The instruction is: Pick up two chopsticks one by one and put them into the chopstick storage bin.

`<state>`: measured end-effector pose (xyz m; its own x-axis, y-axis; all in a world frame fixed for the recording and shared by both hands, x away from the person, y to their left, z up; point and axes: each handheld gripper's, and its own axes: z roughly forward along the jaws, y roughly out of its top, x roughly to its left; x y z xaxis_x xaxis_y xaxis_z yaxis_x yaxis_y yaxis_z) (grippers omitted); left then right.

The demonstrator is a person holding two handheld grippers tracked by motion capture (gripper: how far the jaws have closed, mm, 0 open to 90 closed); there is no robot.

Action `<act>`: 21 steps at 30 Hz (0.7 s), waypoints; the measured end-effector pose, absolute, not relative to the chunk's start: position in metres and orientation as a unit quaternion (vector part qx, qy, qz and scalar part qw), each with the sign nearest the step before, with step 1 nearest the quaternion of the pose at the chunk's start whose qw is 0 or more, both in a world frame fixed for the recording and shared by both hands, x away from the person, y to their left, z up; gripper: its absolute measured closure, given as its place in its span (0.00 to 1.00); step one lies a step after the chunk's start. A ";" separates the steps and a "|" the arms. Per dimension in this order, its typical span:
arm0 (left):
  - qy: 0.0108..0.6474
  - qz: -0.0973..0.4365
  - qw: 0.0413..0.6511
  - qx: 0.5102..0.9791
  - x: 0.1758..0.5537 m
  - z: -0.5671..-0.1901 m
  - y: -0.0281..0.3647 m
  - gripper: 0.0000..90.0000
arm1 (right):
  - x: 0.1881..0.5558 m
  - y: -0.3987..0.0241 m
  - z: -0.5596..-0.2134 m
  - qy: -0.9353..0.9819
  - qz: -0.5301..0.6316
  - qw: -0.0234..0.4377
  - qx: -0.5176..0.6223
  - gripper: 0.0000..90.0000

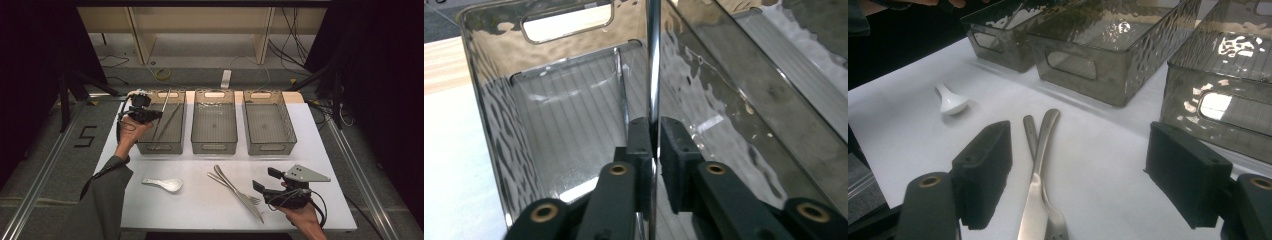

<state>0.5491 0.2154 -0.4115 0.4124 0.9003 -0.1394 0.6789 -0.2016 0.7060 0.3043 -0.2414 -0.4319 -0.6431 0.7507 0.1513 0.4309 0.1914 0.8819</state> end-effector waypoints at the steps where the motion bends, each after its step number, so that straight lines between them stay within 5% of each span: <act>1: 0.523 0.150 0.362 0.757 0.549 -0.411 0.217 0.86 | 0.304 -0.241 -0.432 0.755 0.502 0.160 0.391 0.30; 12: 0.491 0.085 0.377 0.781 0.523 -0.399 0.214 0.49 | 0.304 -0.241 -0.432 0.755 0.501 0.160 0.391 0.30; 21: 0.441 0.078 0.368 0.815 0.485 -0.391 0.203 0.36 | 0.303 -0.241 -0.431 0.756 0.501 0.162 0.389 0.30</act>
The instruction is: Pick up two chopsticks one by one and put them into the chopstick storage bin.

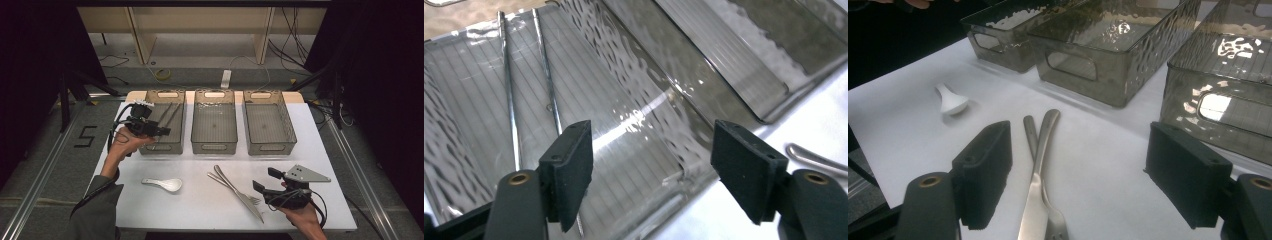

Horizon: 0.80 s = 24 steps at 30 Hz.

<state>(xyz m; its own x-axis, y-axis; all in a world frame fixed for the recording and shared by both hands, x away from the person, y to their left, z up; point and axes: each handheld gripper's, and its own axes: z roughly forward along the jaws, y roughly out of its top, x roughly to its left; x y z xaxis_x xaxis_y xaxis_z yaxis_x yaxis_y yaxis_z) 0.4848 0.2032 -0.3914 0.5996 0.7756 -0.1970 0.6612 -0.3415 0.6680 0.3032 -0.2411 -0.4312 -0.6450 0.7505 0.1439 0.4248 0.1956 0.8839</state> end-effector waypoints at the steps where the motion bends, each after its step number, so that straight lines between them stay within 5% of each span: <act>1: 0.434 0.078 0.359 0.822 0.481 -0.390 0.203 0.35 | 0.303 -0.241 -0.431 0.756 0.502 0.162 0.388 0.30; 24: 0.380 0.053 0.319 0.867 0.443 -0.403 0.184 0.21 | 0.303 -0.242 -0.432 0.757 0.500 0.163 0.387 0.30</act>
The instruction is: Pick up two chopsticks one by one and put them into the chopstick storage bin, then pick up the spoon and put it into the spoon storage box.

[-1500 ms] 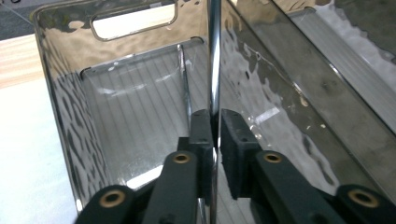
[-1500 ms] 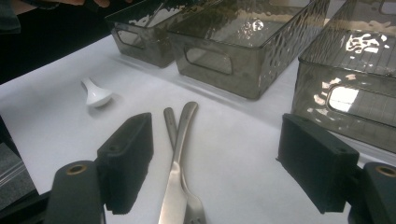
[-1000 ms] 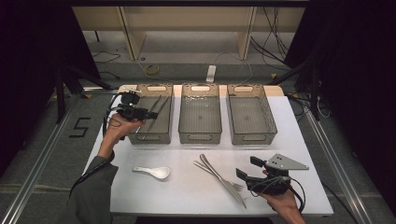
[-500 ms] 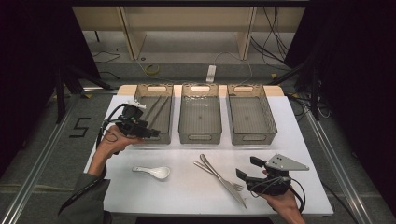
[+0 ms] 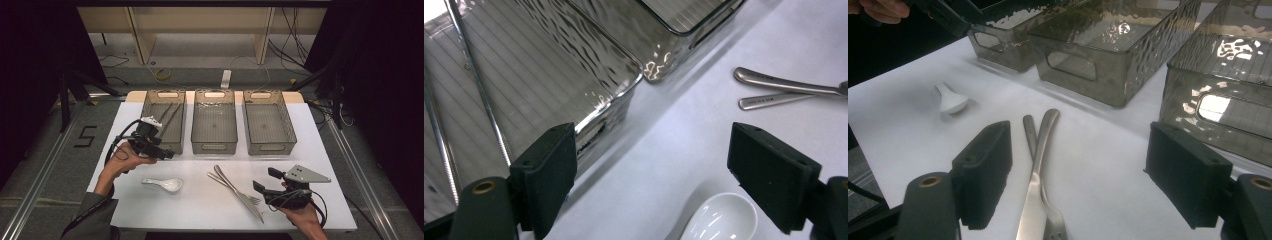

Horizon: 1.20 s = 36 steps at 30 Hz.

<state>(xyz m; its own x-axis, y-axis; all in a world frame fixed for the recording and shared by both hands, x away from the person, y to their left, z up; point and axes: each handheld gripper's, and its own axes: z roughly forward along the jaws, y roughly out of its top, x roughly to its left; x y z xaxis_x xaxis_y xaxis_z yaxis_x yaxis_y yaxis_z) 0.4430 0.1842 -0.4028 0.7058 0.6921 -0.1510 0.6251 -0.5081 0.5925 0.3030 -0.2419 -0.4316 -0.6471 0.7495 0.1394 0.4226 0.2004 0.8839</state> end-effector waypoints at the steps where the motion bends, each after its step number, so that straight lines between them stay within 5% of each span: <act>1: 0.379 0.052 0.316 0.868 0.442 -0.403 0.184 0.21 | 0.303 -0.242 -0.432 0.757 0.500 0.163 0.386 0.30; 36: 0.381 0.066 0.259 0.885 0.416 -0.419 0.191 0.18 | 0.305 -0.243 -0.433 0.759 0.496 0.164 0.388 0.30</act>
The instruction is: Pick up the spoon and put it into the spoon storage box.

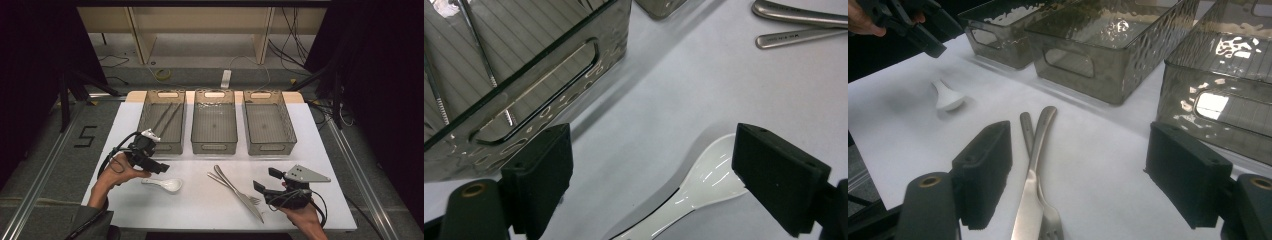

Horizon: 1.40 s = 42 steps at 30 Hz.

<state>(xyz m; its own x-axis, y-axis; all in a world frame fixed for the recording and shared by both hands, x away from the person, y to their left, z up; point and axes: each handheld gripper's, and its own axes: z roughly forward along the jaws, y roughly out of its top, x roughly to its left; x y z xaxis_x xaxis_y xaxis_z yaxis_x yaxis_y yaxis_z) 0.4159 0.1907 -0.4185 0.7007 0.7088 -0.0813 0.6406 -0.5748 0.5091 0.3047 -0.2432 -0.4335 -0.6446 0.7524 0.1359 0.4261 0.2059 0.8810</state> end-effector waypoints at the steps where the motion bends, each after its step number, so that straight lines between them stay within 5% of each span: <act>1: 0.383 0.066 0.258 0.884 0.415 -0.419 0.191 0.18 | 0.305 -0.243 -0.434 0.758 0.497 0.164 0.389 0.30; 27: 0.335 0.037 0.179 0.924 0.397 -0.445 0.195 0.28 | 0.305 -0.238 -0.433 0.767 0.489 0.166 0.381 0.30; 42: 0.301 0.032 0.133 0.944 0.397 -0.463 0.190 0.42 | 0.305 -0.237 -0.433 0.769 0.489 0.165 0.378 0.30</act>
